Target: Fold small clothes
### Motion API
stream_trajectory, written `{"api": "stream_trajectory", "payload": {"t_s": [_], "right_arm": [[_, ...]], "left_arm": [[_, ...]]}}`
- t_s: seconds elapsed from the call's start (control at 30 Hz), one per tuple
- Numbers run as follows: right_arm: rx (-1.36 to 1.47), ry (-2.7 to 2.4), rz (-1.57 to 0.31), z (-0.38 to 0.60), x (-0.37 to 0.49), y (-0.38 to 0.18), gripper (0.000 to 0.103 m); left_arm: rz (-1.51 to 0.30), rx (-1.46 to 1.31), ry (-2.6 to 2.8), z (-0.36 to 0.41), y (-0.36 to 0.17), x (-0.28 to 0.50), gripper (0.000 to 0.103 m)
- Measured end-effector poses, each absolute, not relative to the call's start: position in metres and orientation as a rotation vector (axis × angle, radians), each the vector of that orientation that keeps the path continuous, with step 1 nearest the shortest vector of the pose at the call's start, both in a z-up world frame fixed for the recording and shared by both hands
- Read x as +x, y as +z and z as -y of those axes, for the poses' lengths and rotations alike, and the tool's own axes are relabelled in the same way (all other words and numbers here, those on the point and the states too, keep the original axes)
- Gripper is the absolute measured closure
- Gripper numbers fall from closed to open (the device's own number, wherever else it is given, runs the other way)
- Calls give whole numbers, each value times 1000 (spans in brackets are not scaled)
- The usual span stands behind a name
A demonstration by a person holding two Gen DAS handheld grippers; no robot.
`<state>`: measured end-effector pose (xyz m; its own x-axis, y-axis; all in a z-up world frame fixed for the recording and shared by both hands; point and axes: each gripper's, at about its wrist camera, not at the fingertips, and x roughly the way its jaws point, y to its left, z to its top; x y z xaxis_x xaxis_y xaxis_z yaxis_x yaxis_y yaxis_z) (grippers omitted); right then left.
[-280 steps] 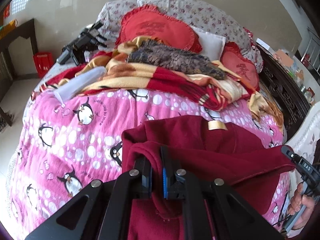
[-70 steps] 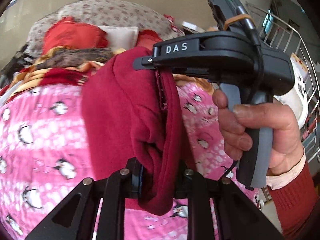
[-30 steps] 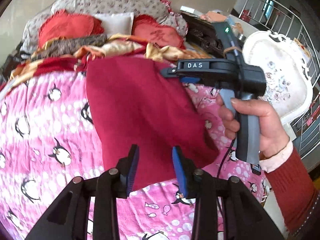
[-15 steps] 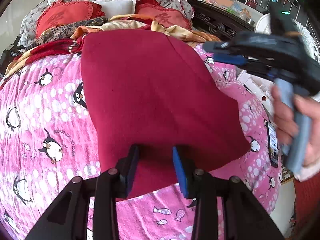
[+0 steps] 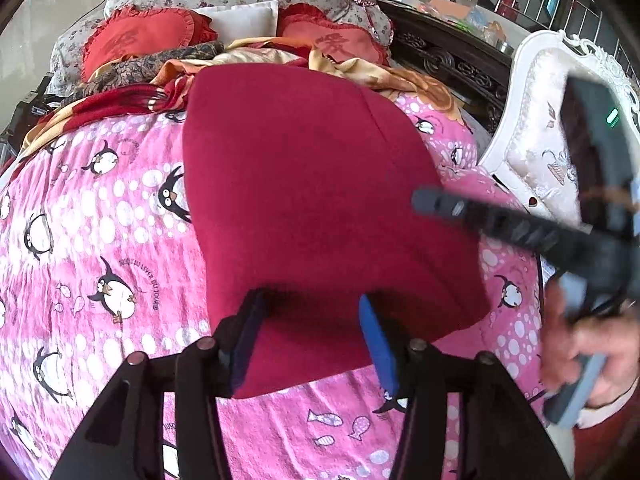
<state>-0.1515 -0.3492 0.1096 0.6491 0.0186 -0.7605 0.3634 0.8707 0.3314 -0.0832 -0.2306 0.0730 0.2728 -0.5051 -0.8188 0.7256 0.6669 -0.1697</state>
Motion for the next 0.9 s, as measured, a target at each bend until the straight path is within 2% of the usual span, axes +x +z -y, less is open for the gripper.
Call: {"api": "stream_trajectory", "payload": {"t_s": [0.1,0.17,0.3,0.4,0.47,0.53,0.63,0.9], "right_arm": [[504,-235,-883,349,-152,90,103],[514,-219,-862,350,-153,99,103],[563,-212,-818,355,-160,118,103],[525,-251,-789,356,-165,126,92],[532,-265,-782,360,-166,125,79],[559,-255,-794,365,-163,118,71],[590,-239,-811,369,-157,106,71],[654,-206,-814,375,-143,83,65]], "left_arm": [[-987,258,-839,229,71,-82,49],[-982,256,-833,227,71,-82,45],[-984,240,-827,223,72,-79,45],[-986,223,-823,219,73,-76,43],[-986,190,-826,215,75,-71,33],[-995,122,-824,206,75,-61,25],[-1035,19,-819,196,71,-46,21],[-1081,-44,-825,194,61,-25,20]]}}
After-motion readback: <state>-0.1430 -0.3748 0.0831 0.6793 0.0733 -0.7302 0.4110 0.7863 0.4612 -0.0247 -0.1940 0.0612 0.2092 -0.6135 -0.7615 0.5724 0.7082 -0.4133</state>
